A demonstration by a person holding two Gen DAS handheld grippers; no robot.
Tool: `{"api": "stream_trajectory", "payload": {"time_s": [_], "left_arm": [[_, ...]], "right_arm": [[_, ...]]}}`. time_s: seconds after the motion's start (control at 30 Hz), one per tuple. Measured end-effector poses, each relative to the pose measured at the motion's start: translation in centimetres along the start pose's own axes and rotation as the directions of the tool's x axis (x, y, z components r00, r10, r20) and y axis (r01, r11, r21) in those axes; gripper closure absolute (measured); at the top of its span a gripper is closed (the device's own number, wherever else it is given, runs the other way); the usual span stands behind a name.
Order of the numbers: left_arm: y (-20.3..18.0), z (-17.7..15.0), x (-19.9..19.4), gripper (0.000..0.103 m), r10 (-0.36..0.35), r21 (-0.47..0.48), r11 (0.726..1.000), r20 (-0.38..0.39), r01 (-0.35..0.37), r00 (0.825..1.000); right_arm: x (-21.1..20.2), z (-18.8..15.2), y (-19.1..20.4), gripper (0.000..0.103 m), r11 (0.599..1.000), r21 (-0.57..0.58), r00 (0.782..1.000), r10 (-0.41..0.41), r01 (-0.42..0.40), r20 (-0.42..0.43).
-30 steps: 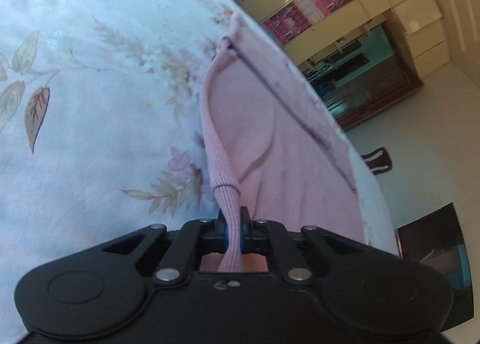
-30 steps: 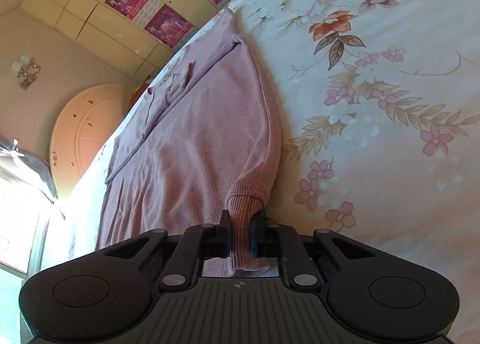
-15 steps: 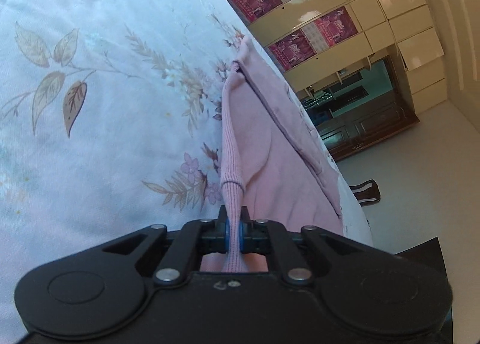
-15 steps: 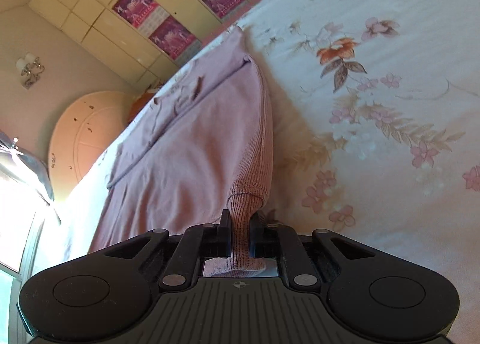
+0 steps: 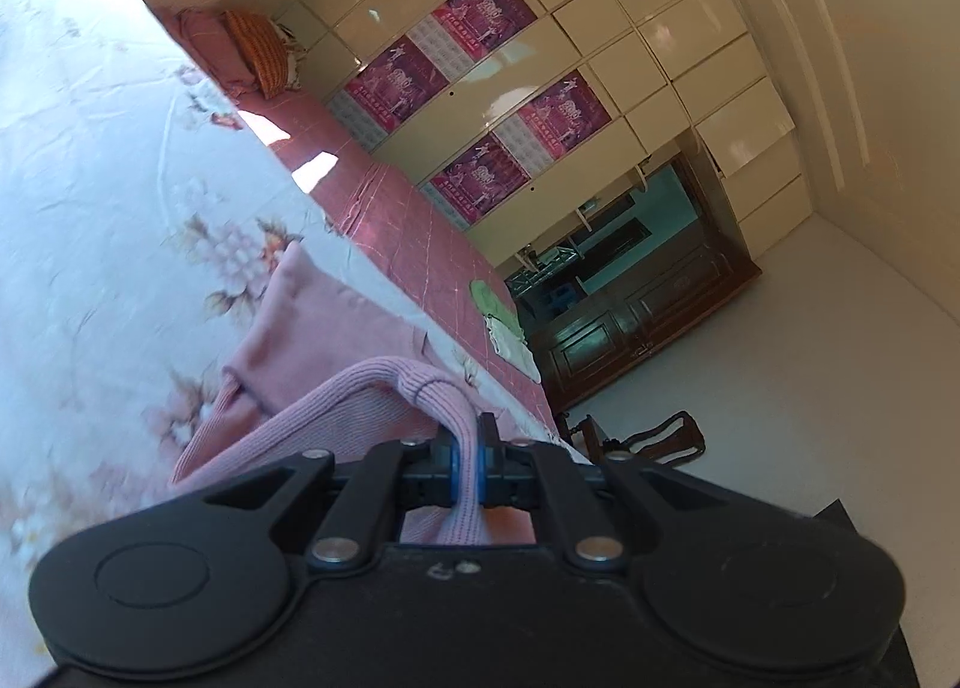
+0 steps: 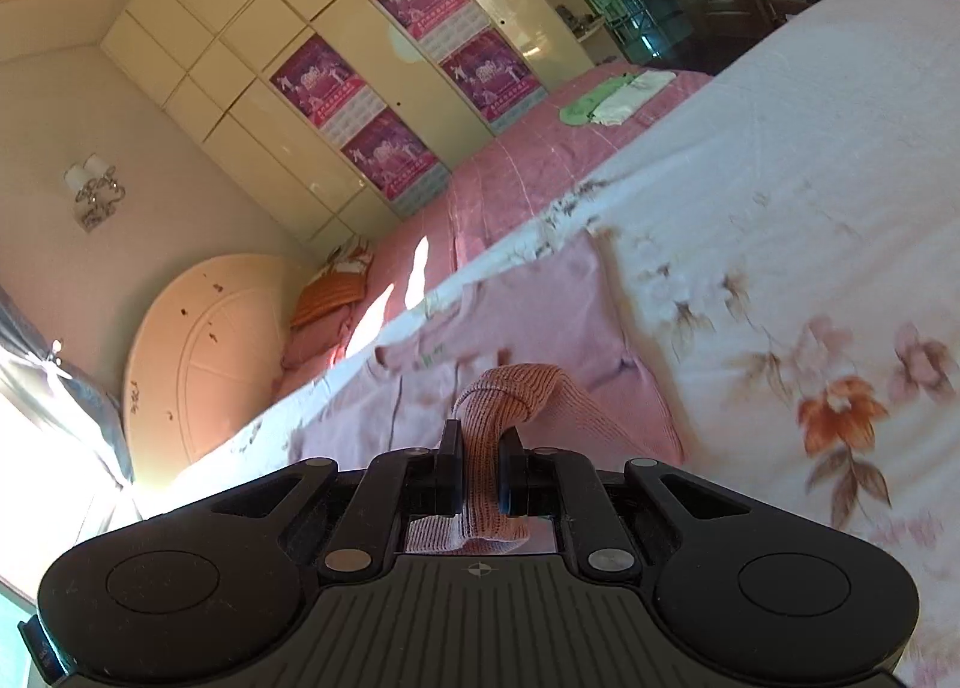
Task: Fold small clothes
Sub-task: 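Carry the hem over the body toward the collar with both grippers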
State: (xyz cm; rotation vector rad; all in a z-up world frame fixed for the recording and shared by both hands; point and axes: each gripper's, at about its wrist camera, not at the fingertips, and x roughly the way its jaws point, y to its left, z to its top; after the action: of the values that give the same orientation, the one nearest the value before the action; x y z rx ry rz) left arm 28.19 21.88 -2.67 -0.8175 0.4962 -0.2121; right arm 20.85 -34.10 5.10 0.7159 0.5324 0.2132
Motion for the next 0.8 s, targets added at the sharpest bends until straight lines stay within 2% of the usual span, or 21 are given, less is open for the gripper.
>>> {"api": "stream_trajectory", "payload": {"time_s": [0.13,0.23,0.43,0.47,0.53,0.57,0.6,0.63,0.67,0.73,0.8], "left_arm": [[0.0,3.3,7.7,0.099,0.049,0.012,0.999,-0.030,-0.049,0.998],[1.2,4.9,12.9,0.099,0.101,0.037,0.994,-0.055,-0.099,0.993],[4.4,6.2,20.0,0.099,0.187,0.052,0.982,-0.125,-0.181,0.974],[5.1,6.3,20.8,0.097,0.180,0.058,0.983,-0.142,-0.174,0.973],[5.4,6.4,21.3,0.082,0.229,0.090,0.972,-0.127,-0.219,0.965],[5.4,6.5,21.0,0.059,0.235,0.097,0.969,-0.097,-0.226,0.967],[5.5,6.6,20.5,0.034,0.225,0.100,0.971,-0.056,-0.219,0.973],[5.6,6.6,20.0,0.029,0.219,0.112,0.970,-0.014,-0.216,0.976],[5.6,6.8,19.8,0.033,0.221,0.140,0.965,0.006,-0.220,0.975],[6.0,7.4,20.2,0.042,0.243,0.174,0.956,-0.018,-0.236,0.970],[6.0,7.7,21.1,0.048,0.258,0.236,0.942,-0.054,-0.239,0.965]], "right_arm": [[7.2,5.2,-0.6,0.093,0.999,0.047,1.000,-0.008,0.009,-0.007],[13.3,7.9,-1.4,0.093,0.999,0.034,0.999,-0.023,0.025,-0.042],[22.6,9.4,-5.8,0.093,0.997,0.061,0.993,-0.049,0.056,-0.112],[23.7,9.5,-6.5,0.093,0.996,0.068,0.992,-0.045,0.053,-0.119],[25.2,9.4,-7.4,0.092,0.997,0.055,0.992,-0.048,0.055,-0.116],[25.5,9.5,-7.6,0.072,0.996,0.039,0.992,-0.072,0.076,-0.101],[25.5,9.5,-7.7,0.036,0.995,0.021,0.994,-0.096,0.098,-0.060],[25.1,9.5,-7.9,0.027,0.995,0.002,0.995,-0.103,0.103,-0.011],[25.0,9.6,-8.0,0.027,0.996,-0.014,0.996,-0.085,0.085,0.001],[25.1,9.8,-8.3,0.029,0.997,-0.045,0.998,-0.070,0.070,-0.001],[25.4,9.7,-7.9,0.049,0.989,-0.125,0.997,-0.081,0.080,-0.005]]}}
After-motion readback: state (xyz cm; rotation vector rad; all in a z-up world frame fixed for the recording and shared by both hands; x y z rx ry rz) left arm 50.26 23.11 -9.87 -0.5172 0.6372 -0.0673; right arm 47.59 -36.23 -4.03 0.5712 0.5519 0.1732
